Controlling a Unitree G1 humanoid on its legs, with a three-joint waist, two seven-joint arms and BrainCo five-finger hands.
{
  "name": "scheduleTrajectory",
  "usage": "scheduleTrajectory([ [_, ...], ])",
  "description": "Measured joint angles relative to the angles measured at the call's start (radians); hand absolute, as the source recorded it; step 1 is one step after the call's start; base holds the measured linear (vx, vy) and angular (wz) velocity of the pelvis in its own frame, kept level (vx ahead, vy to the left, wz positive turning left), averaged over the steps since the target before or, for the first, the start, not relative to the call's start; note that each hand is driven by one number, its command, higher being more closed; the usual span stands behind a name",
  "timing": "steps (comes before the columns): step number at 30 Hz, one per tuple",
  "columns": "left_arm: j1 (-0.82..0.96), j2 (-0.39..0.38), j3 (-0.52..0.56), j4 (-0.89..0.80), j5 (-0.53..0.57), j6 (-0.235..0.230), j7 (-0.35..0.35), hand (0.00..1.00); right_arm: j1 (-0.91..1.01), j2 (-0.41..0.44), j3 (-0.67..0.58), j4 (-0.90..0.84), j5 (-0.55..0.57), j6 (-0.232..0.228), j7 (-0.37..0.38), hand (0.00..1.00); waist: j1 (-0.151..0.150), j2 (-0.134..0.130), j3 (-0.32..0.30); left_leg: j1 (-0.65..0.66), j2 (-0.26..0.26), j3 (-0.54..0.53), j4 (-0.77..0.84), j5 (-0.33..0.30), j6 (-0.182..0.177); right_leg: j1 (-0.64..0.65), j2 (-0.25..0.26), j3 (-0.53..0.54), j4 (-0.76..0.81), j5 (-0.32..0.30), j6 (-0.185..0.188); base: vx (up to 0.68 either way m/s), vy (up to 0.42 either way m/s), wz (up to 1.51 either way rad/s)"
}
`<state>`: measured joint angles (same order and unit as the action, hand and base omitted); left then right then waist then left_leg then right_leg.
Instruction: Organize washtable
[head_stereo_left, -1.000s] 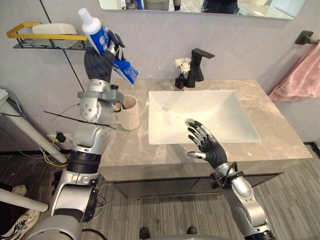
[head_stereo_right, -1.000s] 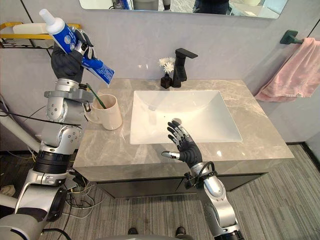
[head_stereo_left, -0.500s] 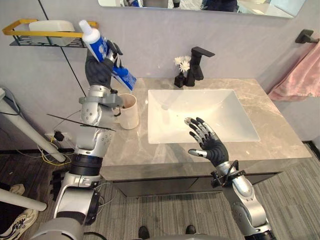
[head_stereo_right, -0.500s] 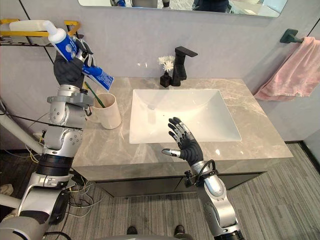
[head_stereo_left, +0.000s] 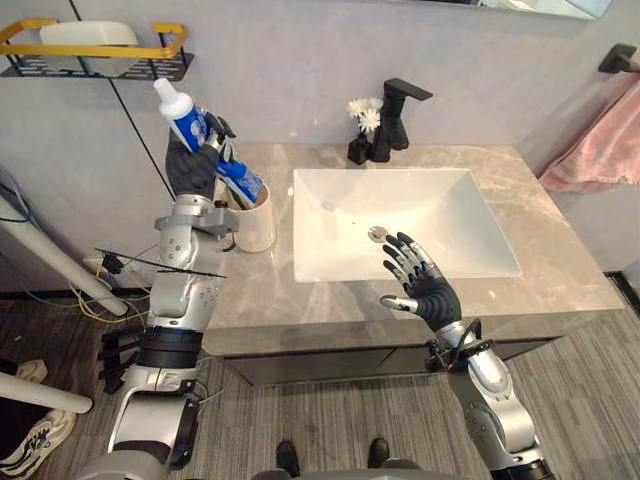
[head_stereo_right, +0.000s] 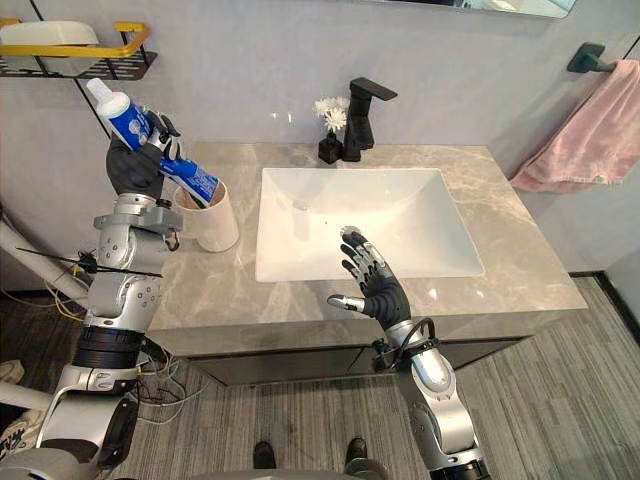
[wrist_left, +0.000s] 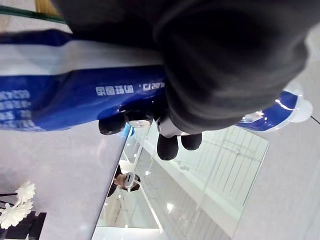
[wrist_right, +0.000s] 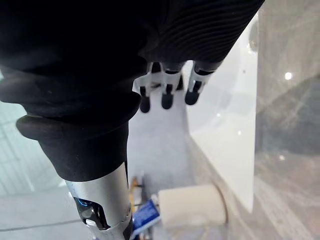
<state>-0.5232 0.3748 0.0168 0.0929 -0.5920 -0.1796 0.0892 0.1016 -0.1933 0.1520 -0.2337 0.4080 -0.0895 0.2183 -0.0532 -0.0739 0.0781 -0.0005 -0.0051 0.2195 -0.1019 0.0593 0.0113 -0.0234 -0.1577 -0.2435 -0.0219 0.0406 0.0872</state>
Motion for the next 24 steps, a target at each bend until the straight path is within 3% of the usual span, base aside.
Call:
scheduleTrajectory([
  [23,0.029,0.0,0.042,0.035,0.055,0.002,-0.003,1.0,-0.008,-0.008,-0.036,-0.026,0.001,-0.002,0.002,0.0,0.007,-0.004,0.024,-0.015,0.001,0.0,0.006,0.0,0.0,-0.015,0.002,0.0,0.001,0.004,0.003,0.0,0.0,0.0],
  [24,0.029,0.0,0.041,0.035,0.055,0.003,-0.003,0.0,-0.008,-0.008,-0.036,-0.026,0.001,-0.002,0.002,0.0,0.006,-0.004,0.025,-0.016,0.001,0.0,0.006,0.0,0.0,-0.015,0.002,0.0,0.0,0.004,0.003,0.0,0.0,0.0],
])
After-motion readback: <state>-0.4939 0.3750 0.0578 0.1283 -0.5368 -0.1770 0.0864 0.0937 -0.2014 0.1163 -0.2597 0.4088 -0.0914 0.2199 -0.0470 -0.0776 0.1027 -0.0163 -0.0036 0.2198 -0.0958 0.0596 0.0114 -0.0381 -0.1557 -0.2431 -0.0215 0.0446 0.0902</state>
